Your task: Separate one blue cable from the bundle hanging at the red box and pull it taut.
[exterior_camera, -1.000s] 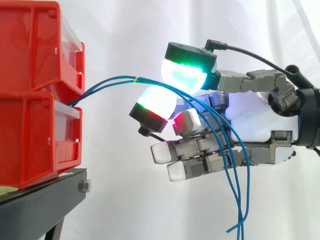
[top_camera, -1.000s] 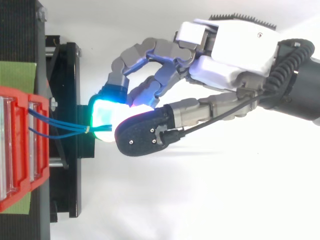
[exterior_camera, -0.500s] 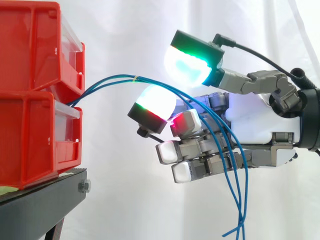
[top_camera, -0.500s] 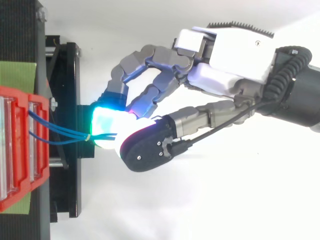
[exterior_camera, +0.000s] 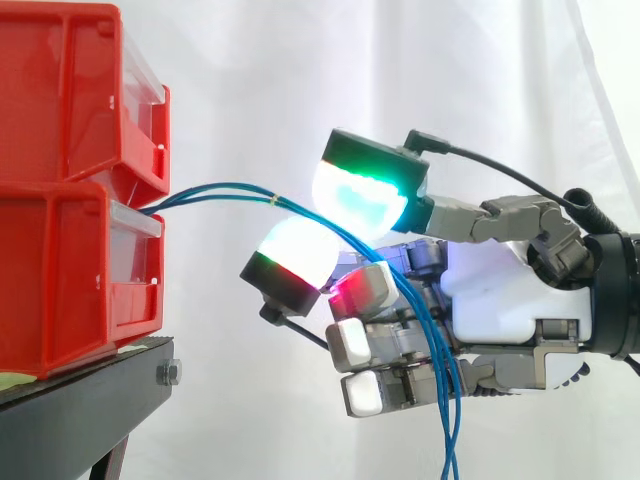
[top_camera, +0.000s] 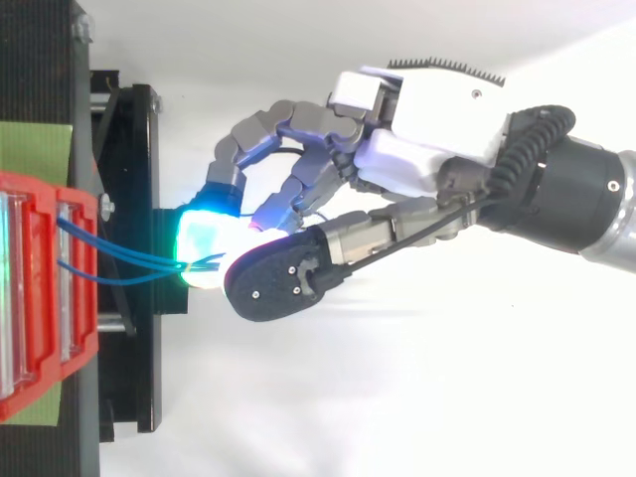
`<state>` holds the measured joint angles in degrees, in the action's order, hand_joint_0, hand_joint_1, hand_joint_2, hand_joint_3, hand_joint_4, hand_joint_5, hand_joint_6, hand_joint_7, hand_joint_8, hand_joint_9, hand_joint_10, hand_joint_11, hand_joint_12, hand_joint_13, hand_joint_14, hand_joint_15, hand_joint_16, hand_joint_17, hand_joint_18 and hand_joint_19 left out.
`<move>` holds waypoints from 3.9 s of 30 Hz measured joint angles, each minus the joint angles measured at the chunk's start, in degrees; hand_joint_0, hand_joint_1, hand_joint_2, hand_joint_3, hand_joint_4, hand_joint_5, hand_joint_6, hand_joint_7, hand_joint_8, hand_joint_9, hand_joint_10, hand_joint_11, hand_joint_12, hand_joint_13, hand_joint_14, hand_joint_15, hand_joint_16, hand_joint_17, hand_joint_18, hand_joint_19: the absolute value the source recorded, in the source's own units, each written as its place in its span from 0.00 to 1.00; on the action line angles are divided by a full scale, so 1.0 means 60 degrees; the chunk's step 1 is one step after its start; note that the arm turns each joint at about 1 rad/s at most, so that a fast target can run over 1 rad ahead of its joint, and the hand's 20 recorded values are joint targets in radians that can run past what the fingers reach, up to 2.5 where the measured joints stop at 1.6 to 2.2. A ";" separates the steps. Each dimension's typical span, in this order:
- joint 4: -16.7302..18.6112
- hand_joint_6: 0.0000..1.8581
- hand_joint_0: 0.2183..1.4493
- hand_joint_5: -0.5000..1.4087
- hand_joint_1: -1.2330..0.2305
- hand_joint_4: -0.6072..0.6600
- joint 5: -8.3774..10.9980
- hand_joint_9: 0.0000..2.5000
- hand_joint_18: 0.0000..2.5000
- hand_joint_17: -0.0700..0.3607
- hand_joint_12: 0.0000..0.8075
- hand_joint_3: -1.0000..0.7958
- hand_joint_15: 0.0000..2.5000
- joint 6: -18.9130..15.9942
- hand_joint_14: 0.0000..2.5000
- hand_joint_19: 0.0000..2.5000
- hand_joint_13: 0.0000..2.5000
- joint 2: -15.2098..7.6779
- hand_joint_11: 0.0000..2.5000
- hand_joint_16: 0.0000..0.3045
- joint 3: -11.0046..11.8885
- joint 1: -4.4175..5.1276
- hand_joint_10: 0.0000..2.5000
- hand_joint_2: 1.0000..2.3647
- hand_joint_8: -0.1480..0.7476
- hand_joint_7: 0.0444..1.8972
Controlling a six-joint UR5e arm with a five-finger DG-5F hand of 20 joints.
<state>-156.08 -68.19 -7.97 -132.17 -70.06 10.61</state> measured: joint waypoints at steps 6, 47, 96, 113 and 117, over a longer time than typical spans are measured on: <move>0.0123 0.51 0.42 0.14 0.28 0.60 0.0007 0.44 0.35 0.40 0.46 0.37 0.30 0.0047 0.01 0.24 0.45 -0.0012 0.46 0.15 0.0000 0.0013 0.10 0.01 0.54 0.34; 0.0517 0.51 0.28 0.16 0.34 0.60 0.0139 0.50 0.38 0.40 0.48 0.28 0.32 0.0347 0.01 0.27 0.48 -0.0163 0.51 0.15 0.0003 0.0245 0.12 0.00 0.56 0.42; 0.0423 0.52 0.48 0.15 0.28 0.51 0.0144 0.48 0.36 0.38 0.45 0.28 0.32 0.0347 0.01 0.28 0.47 -0.0163 0.52 0.14 0.0016 0.0265 0.06 0.00 0.55 0.51; 0.0461 0.51 0.22 0.17 0.40 0.59 0.0143 0.52 0.40 0.43 0.51 0.28 0.31 0.0353 0.01 0.27 0.49 -0.0163 0.52 0.17 0.0016 0.0282 0.04 0.00 0.61 0.44; 0.0460 0.51 0.34 0.17 0.49 0.56 0.0144 0.53 0.38 0.41 0.48 0.28 0.32 0.0356 0.01 0.29 0.48 -0.0163 0.56 0.15 0.0015 0.0288 0.00 0.00 0.56 0.47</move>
<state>-153.32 -67.32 -5.83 -133.15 -69.97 12.34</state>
